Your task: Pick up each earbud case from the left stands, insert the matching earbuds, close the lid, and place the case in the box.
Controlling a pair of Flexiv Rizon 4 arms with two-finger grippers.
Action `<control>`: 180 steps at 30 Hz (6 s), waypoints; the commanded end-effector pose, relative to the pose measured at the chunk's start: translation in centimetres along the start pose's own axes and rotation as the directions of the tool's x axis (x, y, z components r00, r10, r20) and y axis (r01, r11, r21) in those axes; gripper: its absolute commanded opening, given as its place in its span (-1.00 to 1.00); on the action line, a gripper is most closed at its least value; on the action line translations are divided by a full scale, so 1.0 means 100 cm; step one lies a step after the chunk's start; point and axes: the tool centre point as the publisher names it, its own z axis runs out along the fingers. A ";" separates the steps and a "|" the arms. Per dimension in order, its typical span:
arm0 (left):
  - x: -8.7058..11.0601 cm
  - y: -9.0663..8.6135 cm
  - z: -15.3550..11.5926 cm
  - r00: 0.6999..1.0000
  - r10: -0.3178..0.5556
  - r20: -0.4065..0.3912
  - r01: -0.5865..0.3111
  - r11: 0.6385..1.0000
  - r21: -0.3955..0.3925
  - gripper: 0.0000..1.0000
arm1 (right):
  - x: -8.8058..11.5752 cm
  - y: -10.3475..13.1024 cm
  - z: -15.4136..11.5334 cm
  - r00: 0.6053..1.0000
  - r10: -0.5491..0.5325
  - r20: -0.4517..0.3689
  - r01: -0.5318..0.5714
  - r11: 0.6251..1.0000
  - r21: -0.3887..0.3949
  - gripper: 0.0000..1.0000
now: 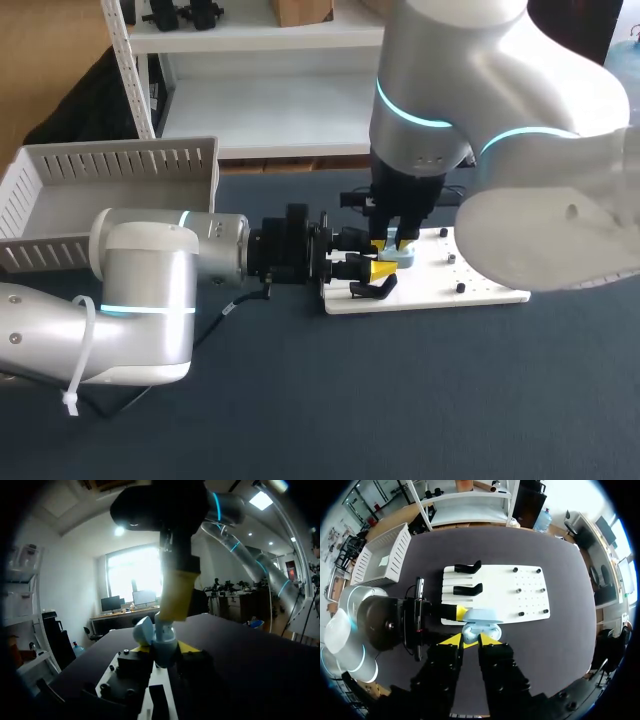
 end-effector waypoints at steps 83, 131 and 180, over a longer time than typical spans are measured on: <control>0.000 -0.001 0.000 1.000 0.003 0.002 -0.003 1.000 -0.004 -1.00 | -0.025 -0.076 -0.050 0.993 0.094 0.066 -0.093 0.995 -0.021 1.00; 0.013 0.095 -0.322 0.822 -0.382 -0.423 -0.076 0.662 -0.746 -1.00 | -0.018 -0.095 -0.070 0.995 0.088 0.045 -0.082 0.990 -0.111 1.00; 0.006 0.137 -0.349 0.840 -0.354 -0.411 -0.083 0.665 -0.742 1.00 | -0.018 -0.095 -0.070 0.995 0.088 0.045 -0.082 0.990 -0.111 1.00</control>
